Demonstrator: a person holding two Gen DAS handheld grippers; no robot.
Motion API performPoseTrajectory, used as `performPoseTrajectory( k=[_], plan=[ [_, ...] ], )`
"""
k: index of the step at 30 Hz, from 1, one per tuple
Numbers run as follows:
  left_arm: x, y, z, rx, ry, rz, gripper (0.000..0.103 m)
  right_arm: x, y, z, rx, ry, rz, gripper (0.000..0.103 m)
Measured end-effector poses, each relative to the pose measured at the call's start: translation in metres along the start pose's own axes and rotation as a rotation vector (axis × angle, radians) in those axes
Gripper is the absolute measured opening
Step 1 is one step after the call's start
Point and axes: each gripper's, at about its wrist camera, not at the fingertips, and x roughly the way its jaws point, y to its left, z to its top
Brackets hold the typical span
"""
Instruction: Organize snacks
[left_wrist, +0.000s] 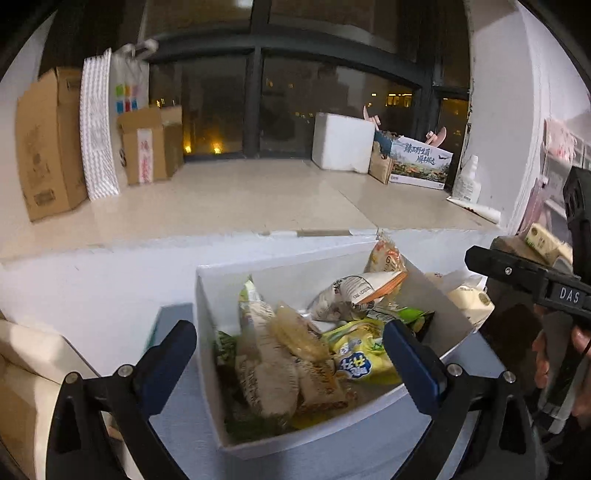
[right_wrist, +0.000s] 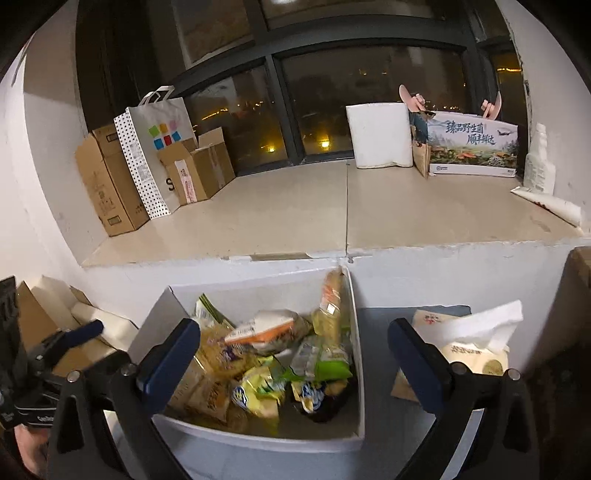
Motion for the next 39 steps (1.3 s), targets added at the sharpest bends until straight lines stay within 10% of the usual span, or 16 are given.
performPoseTrajectory(
  k=[10, 18, 39],
  plan=[
    [-0.093, -0.029, -0.028, -0.012, -0.201, 0.066, 0.103, -0.07, 0.053, -0.041, -0.176, -0.11, -0.043, 0.103],
    [-0.145, -0.028, -0.069, -0.102, -0.126, -0.041, 0.103, -0.12, 0.069, -0.089, -0.096, -0.105, -0.009, 0.103],
    [-0.241, -0.08, -0.136, -0.052, -0.063, -0.029, 0.103, -0.244, 0.076, -0.18, -0.023, -0.051, -0.024, 0.103]
  ],
)
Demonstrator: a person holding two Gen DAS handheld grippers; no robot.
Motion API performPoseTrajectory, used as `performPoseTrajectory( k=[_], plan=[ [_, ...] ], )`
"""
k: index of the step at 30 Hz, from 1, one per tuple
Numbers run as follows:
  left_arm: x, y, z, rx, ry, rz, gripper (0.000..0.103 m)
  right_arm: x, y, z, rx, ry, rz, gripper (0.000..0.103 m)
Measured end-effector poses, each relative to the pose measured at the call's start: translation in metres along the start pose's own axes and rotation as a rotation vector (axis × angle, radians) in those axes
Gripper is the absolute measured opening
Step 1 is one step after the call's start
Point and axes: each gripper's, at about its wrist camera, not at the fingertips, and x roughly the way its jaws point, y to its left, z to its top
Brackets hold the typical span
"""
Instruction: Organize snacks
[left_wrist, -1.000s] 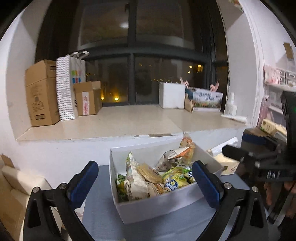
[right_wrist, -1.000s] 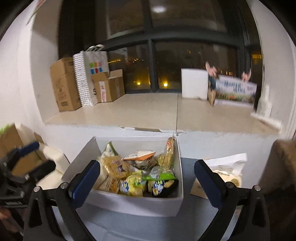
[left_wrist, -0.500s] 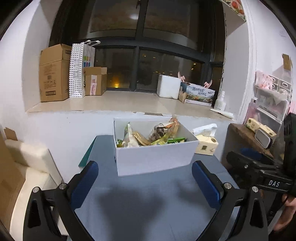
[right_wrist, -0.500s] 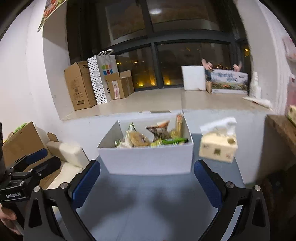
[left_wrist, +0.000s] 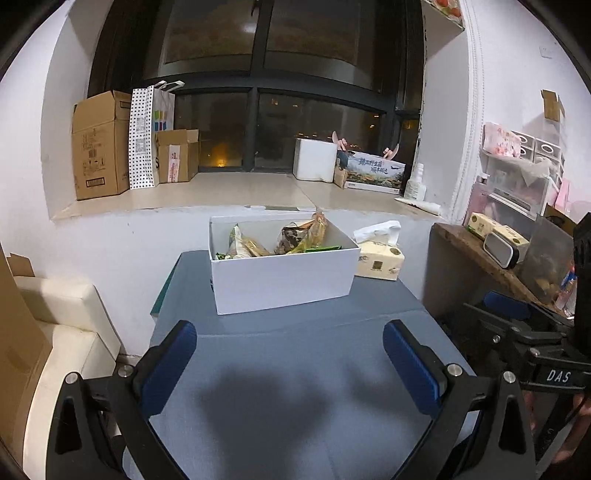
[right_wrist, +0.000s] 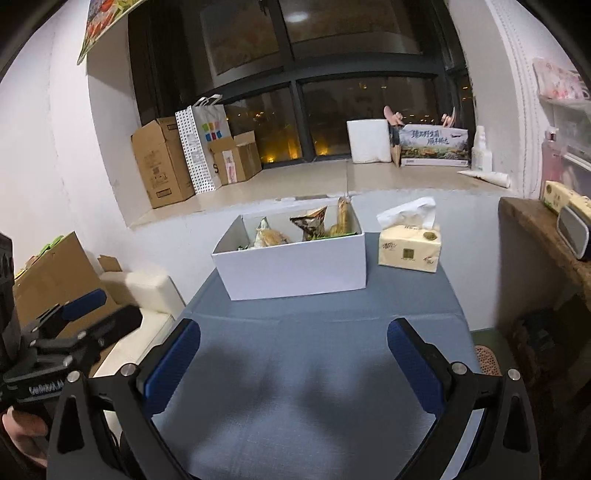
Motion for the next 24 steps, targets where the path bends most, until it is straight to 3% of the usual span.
performPoseTrajectory(
  k=[24],
  plan=[
    [-0.0022, 0.0006, 0.0015, -0.003, 0.01, 0.005, 0.103, -0.0002, 0.0013, -0.0032, -0.009, 0.009, 0.013, 0.103]
  ],
)
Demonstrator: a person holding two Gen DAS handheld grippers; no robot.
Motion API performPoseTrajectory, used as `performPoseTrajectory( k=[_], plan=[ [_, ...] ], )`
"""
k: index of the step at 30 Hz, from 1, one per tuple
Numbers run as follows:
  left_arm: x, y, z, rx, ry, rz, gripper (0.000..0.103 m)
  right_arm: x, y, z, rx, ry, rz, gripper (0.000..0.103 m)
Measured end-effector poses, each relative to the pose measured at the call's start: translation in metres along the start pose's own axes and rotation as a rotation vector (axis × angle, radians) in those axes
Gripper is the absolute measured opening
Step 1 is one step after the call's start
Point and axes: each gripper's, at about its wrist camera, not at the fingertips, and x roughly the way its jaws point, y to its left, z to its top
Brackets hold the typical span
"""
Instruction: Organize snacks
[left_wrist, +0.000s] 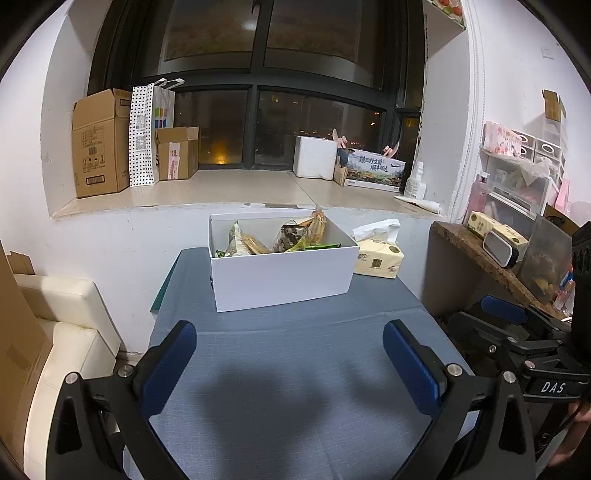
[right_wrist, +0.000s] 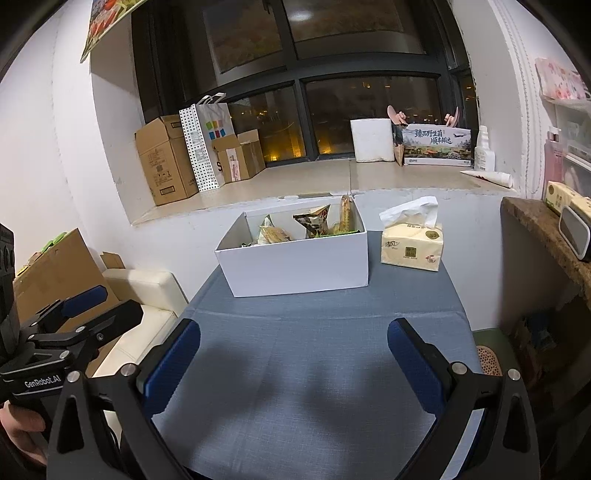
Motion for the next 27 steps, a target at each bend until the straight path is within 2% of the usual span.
performPoseTrajectory(
  k=[27],
  plan=[
    [0.0009, 0.0017, -0.0023, 0.003, 0.006, 0.005, 0.103, 0.0005, 0.0022, -0.0014, -0.014, -0.001, 0.0, 0.103]
  ],
)
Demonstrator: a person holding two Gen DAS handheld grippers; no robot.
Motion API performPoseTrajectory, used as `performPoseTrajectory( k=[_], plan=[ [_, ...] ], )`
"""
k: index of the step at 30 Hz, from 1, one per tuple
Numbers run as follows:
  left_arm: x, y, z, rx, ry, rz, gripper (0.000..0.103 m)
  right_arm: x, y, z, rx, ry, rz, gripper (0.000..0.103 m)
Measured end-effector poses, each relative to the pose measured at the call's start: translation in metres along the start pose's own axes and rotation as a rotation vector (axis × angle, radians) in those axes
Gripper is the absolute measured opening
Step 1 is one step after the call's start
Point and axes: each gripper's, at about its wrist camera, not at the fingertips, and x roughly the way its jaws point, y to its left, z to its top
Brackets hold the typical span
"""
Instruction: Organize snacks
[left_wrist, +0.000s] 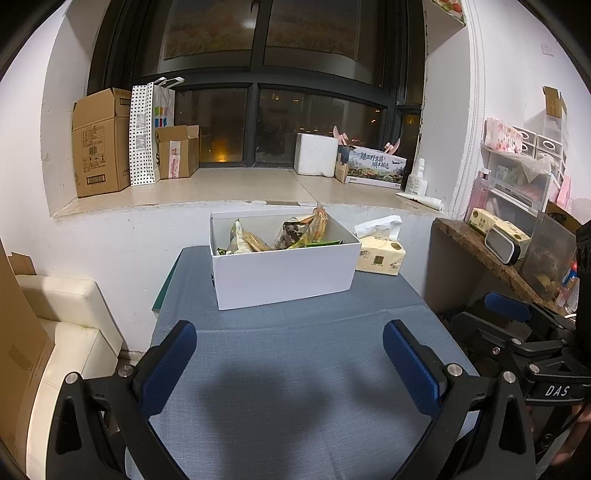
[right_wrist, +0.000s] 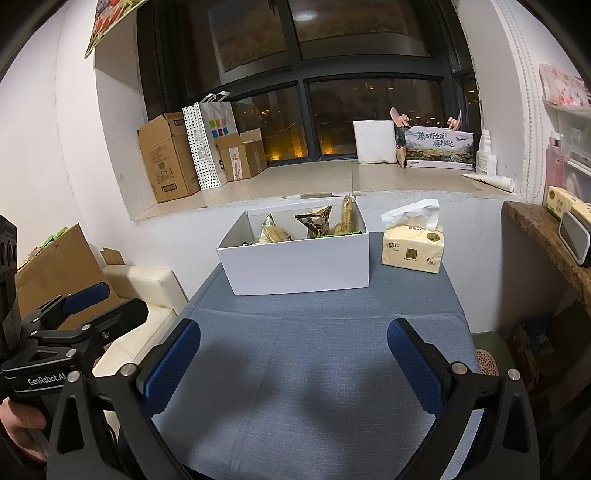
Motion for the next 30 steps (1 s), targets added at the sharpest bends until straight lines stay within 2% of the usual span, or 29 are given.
performPoseTrajectory(
  k=[30],
  plan=[
    [0.0018, -0.0006, -0.0028, 0.008, 0.003, -0.006, 0.103, -0.001, -0.001, -0.0008, -0.015, 0.0, 0.008, 0.103]
  ],
)
